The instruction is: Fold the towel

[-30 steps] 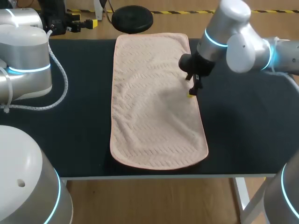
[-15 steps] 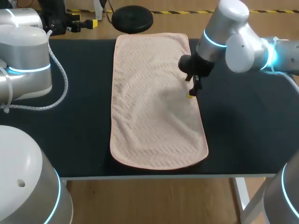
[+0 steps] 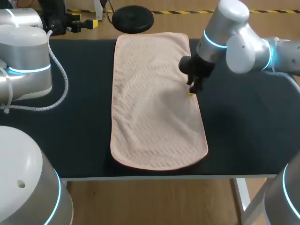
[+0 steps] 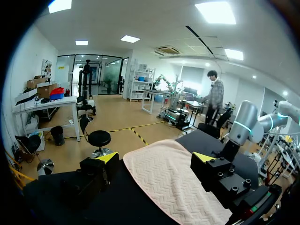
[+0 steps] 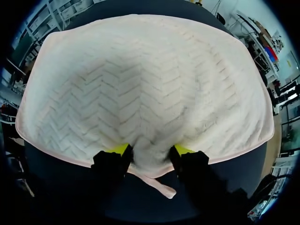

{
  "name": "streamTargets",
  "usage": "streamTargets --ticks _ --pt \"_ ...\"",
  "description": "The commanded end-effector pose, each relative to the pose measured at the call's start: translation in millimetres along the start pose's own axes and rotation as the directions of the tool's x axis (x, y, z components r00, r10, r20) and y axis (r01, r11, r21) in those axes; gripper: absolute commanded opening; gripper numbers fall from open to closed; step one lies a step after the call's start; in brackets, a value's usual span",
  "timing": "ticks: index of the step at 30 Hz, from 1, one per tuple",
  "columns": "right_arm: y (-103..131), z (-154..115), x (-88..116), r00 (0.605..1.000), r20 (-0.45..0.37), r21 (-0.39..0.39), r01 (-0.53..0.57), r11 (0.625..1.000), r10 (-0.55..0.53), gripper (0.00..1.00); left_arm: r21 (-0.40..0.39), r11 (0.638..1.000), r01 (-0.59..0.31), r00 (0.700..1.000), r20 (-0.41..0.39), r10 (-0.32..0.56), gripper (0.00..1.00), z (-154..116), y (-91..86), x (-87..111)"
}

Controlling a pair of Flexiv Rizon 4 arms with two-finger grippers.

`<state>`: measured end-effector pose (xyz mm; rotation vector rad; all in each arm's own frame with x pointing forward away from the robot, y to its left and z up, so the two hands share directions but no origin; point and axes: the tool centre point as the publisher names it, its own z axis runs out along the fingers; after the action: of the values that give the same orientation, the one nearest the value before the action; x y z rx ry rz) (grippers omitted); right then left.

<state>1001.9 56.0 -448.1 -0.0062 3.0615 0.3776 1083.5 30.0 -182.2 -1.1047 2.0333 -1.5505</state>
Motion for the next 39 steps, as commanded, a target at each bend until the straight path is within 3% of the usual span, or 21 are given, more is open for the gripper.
streamTargets --ticks 1,10,39 --pt "-2.3 -0.4 -0.8 1.000 0.017 0.001 0.004 1.000 -0.004 0.00 0.000 1.000 0.000 1.000 0.000 0.000 1.00 0.0 0.0 0.0" --pt "0.9 -29.4 0.5 0.998 0.064 -0.013 0.007 1.000 -0.006 0.00 0.000 1.000 0.000 1.000 0.000 0.000 1.00 0.0 0.0 0.0" --pt "27.8 -159.8 -6.2 0.980 0.181 -0.087 0.098 0.991 -0.081 0.00 0.000 1.000 0.000 1.000 0.000 0.000 1.00 0.0 0.0 0.0"
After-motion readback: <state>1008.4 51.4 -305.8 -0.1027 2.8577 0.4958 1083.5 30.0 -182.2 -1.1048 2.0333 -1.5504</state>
